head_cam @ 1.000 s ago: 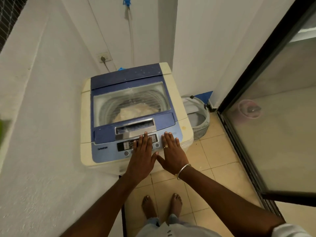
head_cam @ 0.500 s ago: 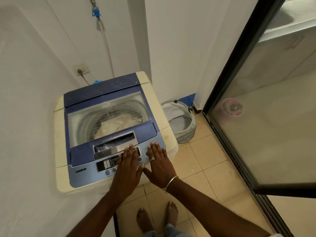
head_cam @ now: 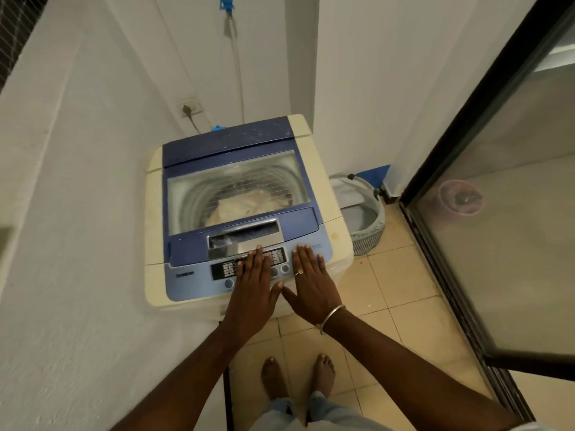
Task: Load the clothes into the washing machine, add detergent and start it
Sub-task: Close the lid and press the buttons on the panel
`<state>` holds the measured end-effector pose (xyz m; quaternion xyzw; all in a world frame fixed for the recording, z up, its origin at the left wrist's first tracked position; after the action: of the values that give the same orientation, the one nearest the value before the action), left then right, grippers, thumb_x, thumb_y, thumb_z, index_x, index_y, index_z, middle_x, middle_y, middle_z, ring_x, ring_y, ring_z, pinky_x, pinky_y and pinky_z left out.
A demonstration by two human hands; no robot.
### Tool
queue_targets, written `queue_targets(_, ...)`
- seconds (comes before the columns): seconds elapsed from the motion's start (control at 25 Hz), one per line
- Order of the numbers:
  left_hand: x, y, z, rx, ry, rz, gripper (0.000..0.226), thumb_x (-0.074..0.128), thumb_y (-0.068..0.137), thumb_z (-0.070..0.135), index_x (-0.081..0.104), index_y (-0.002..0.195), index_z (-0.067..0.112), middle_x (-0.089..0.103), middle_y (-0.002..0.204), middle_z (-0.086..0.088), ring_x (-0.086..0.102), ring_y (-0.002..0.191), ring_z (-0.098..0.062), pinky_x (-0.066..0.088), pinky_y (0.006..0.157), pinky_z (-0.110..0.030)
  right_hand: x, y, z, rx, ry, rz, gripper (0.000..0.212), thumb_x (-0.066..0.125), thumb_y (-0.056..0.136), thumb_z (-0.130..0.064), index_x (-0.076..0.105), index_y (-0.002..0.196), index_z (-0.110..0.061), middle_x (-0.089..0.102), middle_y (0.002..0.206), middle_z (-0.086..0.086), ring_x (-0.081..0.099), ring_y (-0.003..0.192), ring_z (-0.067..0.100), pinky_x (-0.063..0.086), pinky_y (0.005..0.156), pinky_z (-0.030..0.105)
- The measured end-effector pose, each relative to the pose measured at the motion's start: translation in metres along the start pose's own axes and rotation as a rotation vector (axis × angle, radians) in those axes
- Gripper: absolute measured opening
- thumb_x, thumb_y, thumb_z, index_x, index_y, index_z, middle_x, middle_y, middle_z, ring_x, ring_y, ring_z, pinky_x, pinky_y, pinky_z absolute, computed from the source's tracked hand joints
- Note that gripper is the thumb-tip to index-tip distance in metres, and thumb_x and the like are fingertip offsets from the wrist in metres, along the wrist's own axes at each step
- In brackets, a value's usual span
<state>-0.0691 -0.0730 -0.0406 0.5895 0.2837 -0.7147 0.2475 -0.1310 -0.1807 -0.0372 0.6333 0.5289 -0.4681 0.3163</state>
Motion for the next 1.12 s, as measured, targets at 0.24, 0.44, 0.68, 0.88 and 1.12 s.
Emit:
queue_targets(0.24, 0.003, -0.017, -0.019, -0.073, -0.006, -0.026, 0.078, 0.020, 0.098, 0.061, 0.015, 0.156, 0.009, 0.006, 0.164, -0.015, 0.004, 0.152, -0.030, 0.010, 0.121, -0.049, 0.006, -0.003, -0.005, 0.036, -0.040, -0.069, 0.090, 0.035, 0.095, -0.062, 0.001, 0.155, -0.004, -0.003, 0.163, 0.016, -0.009, 0.150, 0.028, -0.001, 0.122, 0.042)
queue_targets(0.44, 0.007, -0.028, -0.025, -0.095, -0.014, -0.040, 0.079, 0.016, 0.097, 0.061, 0.010, 0.157, 0.010, -0.002, 0.164, -0.013, -0.002, 0.152, -0.028, 0.004, 0.122, -0.047, 0.002, -0.004, -0.003, 0.055, -0.053, -0.066, 0.088, 0.043, 0.095, -0.058, 0.009, 0.155, -0.003, 0.004, 0.163, 0.016, -0.002, 0.151, 0.028, 0.003, 0.121, 0.040)
queue_targets(0.68, 0.000, -0.032, -0.034, -0.133, -0.026, -0.020, 0.082, 0.011, 0.094, 0.062, 0.009, 0.157, 0.009, -0.002, 0.164, -0.013, -0.004, 0.151, -0.028, -0.001, 0.120, -0.044, -0.004, -0.001, 0.001, 0.105, -0.042, -0.048, 0.085, 0.046, 0.094, -0.057, 0.017, 0.153, -0.003, 0.013, 0.162, 0.017, 0.007, 0.151, 0.030, 0.013, 0.122, 0.043)
queue_targets(0.88, 0.000, -0.032, -0.039, -0.147, -0.020, -0.009, 0.080, 0.014, 0.095, 0.061, 0.013, 0.156, 0.010, 0.003, 0.164, -0.014, -0.003, 0.149, -0.029, 0.001, 0.119, -0.045, -0.008, -0.001, -0.001, 0.117, -0.066, -0.021, 0.081, 0.045, 0.095, -0.056, 0.024, 0.151, -0.001, 0.022, 0.159, 0.019, 0.014, 0.149, 0.033, 0.015, 0.122, 0.045)
queue_targets(1.12, 0.003, -0.034, -0.042, -0.146, -0.046, -0.011, 0.081, 0.013, 0.095, 0.062, 0.009, 0.157, 0.010, 0.001, 0.164, -0.013, 0.000, 0.151, -0.030, 0.000, 0.120, -0.045, -0.013, 0.005, 0.005, 0.128, -0.044, -0.003, 0.066, 0.049, 0.093, -0.054, 0.044, 0.139, -0.007, 0.036, 0.152, 0.014, 0.018, 0.147, 0.034, 0.018, 0.120, 0.047)
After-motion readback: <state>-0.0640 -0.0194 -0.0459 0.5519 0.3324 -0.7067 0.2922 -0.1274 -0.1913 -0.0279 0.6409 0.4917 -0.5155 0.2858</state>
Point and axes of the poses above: each hand's wrist, its own y-axis towards the middle knuckle, its own x-axis out of the palm, z = x × y, the point moved 9 cm from there along y, towards the middle knuckle
